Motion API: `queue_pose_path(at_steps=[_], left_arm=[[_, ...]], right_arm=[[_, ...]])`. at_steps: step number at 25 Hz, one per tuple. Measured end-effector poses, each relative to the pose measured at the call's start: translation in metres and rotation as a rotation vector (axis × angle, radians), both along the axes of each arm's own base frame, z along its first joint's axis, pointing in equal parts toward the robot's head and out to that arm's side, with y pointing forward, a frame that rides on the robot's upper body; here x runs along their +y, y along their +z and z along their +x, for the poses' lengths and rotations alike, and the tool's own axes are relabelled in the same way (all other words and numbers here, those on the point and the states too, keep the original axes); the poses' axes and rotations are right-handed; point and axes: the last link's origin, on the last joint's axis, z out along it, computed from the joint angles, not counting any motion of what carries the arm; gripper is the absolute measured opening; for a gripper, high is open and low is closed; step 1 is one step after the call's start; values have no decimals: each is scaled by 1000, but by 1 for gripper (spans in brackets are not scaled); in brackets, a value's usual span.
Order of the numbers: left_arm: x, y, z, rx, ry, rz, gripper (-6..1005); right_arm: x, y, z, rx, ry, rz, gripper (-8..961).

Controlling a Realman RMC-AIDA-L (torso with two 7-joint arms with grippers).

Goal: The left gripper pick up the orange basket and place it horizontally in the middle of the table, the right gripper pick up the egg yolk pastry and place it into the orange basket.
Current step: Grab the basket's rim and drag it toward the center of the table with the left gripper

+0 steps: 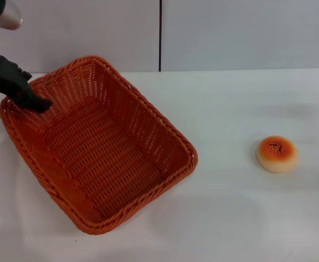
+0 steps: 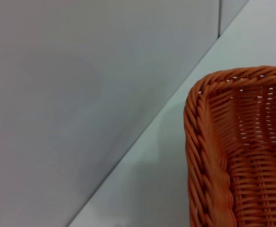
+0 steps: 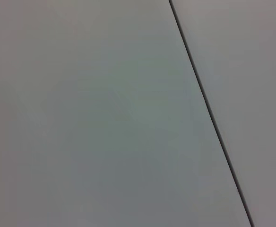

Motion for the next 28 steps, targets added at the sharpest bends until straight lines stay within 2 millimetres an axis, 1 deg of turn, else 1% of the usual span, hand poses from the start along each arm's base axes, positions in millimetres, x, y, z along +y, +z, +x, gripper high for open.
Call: queue_pose_path(at_steps=[4,12,18,22,26,28], left_arm=[[2,-12,-1,-3,11,-26,661],[5,-24,2,17,8,-53,647],[5,-27,5,7,31,-53,637],[3,-33,10,26,36,-60,630],[3,-33,14,26,49,-41,623],[3,-32,16,9,77,-19,528]], right_arm=[[0,0,0,1,-1,-1,672],[0,0,1,3,-4,-1,672],[-1,0,1,5,-6,3,672],[-1,2,2,4,-7,8,672],[-1,2,2,4,-8,10,673],[-1,2,2,3,-8,11,673]])
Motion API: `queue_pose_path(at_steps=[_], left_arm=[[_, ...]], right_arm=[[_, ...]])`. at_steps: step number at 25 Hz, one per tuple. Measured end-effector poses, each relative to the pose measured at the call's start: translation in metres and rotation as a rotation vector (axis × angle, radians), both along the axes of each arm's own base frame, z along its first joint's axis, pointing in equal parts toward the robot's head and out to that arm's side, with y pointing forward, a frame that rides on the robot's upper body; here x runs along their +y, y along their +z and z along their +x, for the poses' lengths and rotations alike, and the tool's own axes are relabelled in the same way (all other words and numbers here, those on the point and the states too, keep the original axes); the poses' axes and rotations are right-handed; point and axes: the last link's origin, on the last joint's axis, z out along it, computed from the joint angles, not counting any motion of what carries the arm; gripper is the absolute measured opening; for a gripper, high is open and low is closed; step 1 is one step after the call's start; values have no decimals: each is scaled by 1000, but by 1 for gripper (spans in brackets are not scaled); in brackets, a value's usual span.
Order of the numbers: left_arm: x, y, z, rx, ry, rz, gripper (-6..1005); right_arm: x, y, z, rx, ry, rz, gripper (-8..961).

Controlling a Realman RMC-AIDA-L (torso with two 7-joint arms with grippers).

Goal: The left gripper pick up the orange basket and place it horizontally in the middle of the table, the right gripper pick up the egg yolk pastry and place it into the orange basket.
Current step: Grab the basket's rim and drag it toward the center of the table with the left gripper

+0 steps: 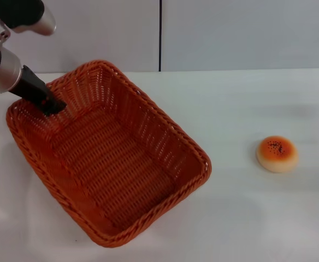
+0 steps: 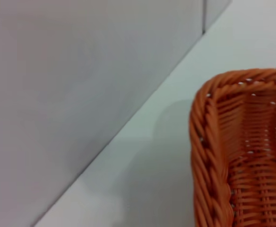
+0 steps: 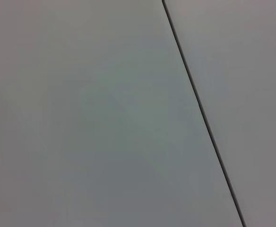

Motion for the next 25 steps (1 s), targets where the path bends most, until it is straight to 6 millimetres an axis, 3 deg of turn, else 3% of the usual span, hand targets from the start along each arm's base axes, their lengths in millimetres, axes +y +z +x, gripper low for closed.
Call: queue_pose_path(at_steps=[6,13,15,25], left_arm=[[2,8,2,-42,126,95,249],[6,13,7,-53,286,181,242],[7,17,12,-108,409,221,240],[3,30,20,-245,620,259,213]], right_arm=[[-2,6,4,4,-16,27,673],[0,19,9,5,-43,84,672],[6,31,10,-26,-46,107,672],[34,70,14,-56,-93,149,673]])
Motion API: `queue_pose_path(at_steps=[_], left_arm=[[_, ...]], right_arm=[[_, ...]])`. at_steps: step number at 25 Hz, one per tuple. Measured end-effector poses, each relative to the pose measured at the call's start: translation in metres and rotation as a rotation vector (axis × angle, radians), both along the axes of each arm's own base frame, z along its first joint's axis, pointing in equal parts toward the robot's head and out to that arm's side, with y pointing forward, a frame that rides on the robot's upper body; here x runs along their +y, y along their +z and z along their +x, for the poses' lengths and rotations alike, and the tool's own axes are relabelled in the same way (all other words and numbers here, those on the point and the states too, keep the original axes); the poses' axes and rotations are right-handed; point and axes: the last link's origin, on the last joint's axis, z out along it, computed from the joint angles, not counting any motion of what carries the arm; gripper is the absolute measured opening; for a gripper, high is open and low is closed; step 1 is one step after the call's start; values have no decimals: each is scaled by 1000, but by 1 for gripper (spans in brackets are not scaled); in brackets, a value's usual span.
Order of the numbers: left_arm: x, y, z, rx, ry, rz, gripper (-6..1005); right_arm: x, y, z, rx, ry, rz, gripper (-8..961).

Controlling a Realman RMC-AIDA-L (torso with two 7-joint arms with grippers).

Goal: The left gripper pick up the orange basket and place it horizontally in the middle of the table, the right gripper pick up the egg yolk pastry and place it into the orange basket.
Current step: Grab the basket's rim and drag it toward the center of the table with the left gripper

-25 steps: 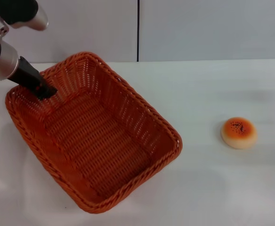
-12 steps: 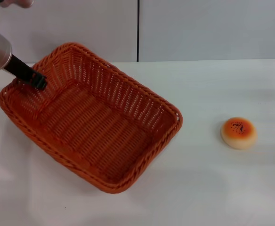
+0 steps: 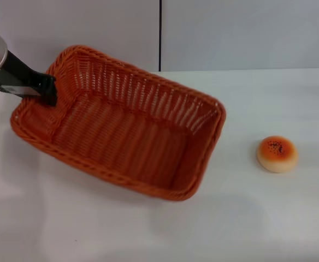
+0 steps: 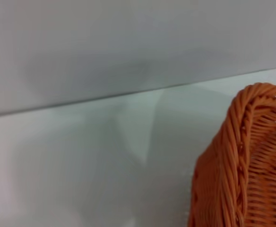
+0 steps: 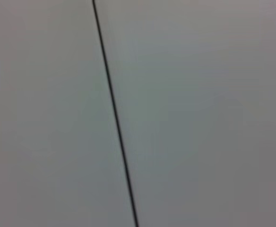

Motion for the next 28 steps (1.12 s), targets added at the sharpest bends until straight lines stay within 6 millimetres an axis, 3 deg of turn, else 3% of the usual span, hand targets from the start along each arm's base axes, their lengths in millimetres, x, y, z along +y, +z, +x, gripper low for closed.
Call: queue_pose_path(at_steps=[4,11,21,28], left_arm=[[-4,9,-3,-133,103,21,198],[-12,11,-15,-167,157,28,178],[-12,-7,-15,-163,114,-22,149],[-12,-5,-15,-238,31,35,155]], right_arm=[[13,13,1,-17,-8,-10,673],[19,19,2,-26,-12,-21,672],[16,15,3,-22,-18,-26,672],[14,11,3,-15,-20,-27,671]])
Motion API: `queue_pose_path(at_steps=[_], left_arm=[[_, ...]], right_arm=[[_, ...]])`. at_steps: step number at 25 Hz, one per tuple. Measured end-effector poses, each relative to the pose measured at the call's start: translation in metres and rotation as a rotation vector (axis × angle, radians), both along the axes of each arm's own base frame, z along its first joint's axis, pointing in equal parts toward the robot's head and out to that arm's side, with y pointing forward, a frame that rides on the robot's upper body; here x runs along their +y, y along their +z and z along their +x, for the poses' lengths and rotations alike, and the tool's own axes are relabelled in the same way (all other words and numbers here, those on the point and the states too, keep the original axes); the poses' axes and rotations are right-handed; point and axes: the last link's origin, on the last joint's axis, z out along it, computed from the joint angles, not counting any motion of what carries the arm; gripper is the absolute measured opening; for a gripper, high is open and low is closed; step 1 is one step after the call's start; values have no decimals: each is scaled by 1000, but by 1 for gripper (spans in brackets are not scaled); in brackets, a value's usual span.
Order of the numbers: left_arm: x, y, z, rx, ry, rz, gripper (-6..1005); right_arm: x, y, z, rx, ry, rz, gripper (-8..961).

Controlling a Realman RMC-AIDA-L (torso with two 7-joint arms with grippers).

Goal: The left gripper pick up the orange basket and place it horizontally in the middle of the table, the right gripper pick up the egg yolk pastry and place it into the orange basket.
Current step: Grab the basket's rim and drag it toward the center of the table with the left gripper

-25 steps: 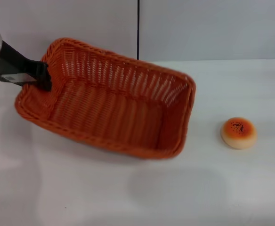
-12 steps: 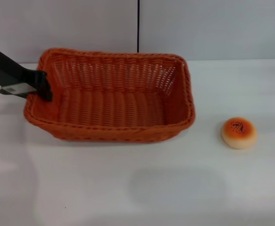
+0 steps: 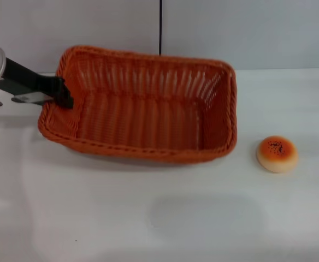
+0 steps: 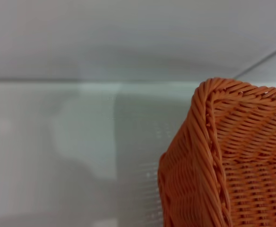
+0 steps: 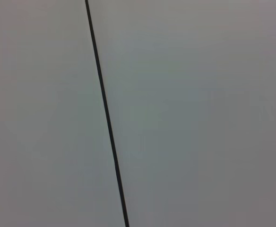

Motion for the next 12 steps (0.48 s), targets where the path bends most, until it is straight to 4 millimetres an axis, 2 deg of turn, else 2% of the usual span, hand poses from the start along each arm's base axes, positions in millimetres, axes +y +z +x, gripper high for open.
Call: queue_pose_path(at_steps=[12], left_arm=[[-7,0,-8,-1,35,-32,179]], right_arm=[[-2,-4,-1,2,5,-2,671]])
